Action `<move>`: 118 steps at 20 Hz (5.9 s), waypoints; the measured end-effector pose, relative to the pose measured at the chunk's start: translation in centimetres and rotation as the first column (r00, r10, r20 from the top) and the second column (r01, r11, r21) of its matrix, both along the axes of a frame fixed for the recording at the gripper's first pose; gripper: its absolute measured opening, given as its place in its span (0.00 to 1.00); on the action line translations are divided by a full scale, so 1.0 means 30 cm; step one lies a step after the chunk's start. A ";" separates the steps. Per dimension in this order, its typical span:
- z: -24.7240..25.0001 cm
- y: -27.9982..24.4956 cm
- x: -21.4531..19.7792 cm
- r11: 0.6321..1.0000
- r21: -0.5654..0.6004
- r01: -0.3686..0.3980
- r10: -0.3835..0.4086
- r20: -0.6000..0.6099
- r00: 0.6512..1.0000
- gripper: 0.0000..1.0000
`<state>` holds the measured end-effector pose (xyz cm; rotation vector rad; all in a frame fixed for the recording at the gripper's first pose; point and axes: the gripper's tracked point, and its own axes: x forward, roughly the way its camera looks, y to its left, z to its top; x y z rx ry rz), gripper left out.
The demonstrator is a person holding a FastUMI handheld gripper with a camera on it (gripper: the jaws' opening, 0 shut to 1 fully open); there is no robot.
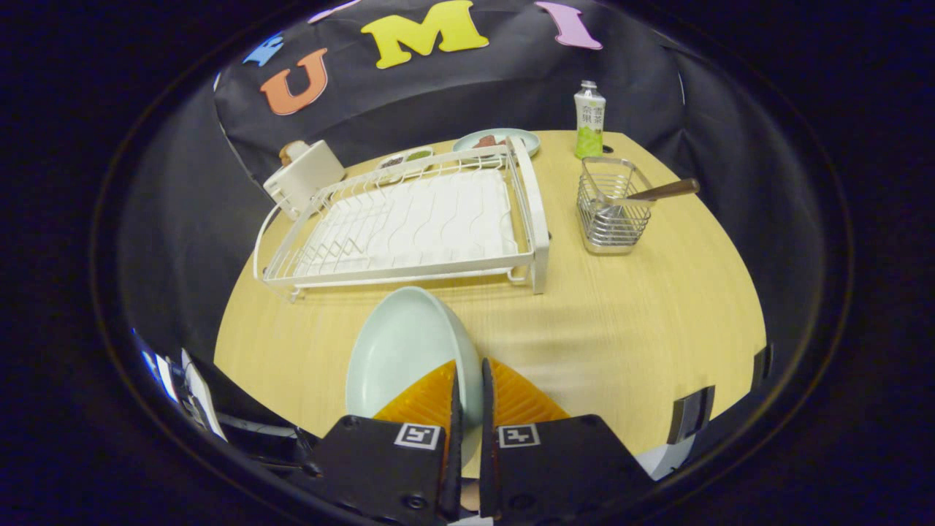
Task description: Take the plate from the dish rack, then take the spoon from the basket and place it into the plate.
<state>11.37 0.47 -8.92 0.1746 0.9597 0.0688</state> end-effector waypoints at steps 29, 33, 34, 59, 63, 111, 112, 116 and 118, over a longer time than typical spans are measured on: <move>0.147 -0.246 0.061 0.981 -0.162 0.103 -0.009 0.499 0.866 0.98; 0.181 -0.311 0.077 0.979 -0.168 0.117 0.006 0.593 0.805 0.99; 0.183 -0.328 0.085 0.978 -0.171 0.122 0.008 0.610 0.792 1.00; 0.183 -0.612 0.580 0.966 -0.059 0.251 -0.151 0.660 0.736 0.76; 0.186 -0.610 0.610 0.964 -0.083 0.251 -0.137 0.655 0.744 0.35; 0.216 0.135 0.227 0.989 -0.137 0.048 0.058 0.677 0.733 0.24; 0.223 0.123 0.222 0.988 -0.147 0.055 0.061 0.682 0.729 0.24; 0.242 0.044 0.185 0.974 -0.181 0.138 0.026 0.690 0.723 0.87; 0.242 0.012 0.145 0.978 -0.145 0.151 -0.014 0.676 0.737 0.93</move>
